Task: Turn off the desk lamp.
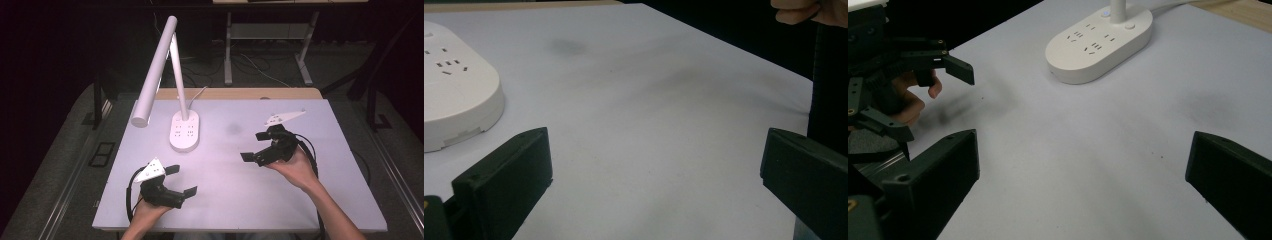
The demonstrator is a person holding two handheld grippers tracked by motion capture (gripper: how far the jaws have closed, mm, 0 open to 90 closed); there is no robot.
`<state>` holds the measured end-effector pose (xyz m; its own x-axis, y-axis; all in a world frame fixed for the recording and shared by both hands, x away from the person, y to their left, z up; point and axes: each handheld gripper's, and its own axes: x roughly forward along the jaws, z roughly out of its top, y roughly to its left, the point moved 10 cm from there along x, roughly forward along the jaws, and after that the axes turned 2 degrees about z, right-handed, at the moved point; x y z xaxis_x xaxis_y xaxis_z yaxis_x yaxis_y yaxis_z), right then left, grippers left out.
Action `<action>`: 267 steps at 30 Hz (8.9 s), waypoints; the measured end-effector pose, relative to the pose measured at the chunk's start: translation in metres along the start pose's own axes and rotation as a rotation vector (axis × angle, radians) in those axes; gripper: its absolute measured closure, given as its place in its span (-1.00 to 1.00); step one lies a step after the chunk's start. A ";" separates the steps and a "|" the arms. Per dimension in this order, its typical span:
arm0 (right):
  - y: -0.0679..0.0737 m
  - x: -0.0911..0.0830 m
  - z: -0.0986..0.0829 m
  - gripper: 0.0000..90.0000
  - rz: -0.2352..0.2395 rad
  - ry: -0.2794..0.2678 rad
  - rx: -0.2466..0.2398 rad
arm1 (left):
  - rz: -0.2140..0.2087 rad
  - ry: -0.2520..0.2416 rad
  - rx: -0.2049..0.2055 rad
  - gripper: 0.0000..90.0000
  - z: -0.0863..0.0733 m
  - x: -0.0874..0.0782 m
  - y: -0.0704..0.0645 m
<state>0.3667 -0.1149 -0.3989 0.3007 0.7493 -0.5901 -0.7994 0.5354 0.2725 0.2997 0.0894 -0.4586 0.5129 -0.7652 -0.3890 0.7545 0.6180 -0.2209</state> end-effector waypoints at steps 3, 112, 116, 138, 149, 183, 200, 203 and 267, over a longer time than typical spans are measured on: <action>-0.001 0.006 0.006 -0.98 0.003 0.006 -0.004 | -0.013 -0.007 -0.013 -1.00 0.001 0.000 -0.001; -0.092 0.230 0.098 1.00 0.020 0.027 0.238 | -0.001 -0.052 -0.018 -1.00 0.007 -0.004 0.010; -0.094 0.238 0.097 1.00 0.017 0.030 0.243 | 0.000 -0.053 -0.021 -1.00 0.007 -0.003 0.011; -0.093 0.243 0.101 1.00 -0.045 0.048 0.213 | 0.005 -0.049 -0.021 -1.00 0.006 -0.003 0.012; -0.093 0.243 0.100 1.00 -0.040 0.053 0.215 | 0.006 -0.047 -0.021 -1.00 0.006 -0.003 0.012; -0.087 0.246 0.098 1.00 -0.050 0.029 0.230 | 0.006 -0.045 -0.019 -1.00 0.006 -0.004 0.012; -0.087 0.219 0.103 1.00 -0.029 -0.006 0.208 | 0.007 -0.045 -0.019 -1.00 0.006 -0.003 0.013; -0.086 0.215 0.103 0.92 -0.029 -0.006 0.202 | 0.006 -0.043 -0.015 -1.00 0.006 -0.003 0.012; -0.041 -0.019 -0.033 -0.99 -0.069 -0.100 0.139 | 0.007 -0.022 0.005 -1.00 0.003 0.002 0.006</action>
<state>0.3768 -0.1642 -0.4234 0.4079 0.7405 -0.5341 -0.6975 0.6302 0.3410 0.3060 0.0908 -0.4581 0.5272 -0.7646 -0.3707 0.7527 0.6226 -0.2138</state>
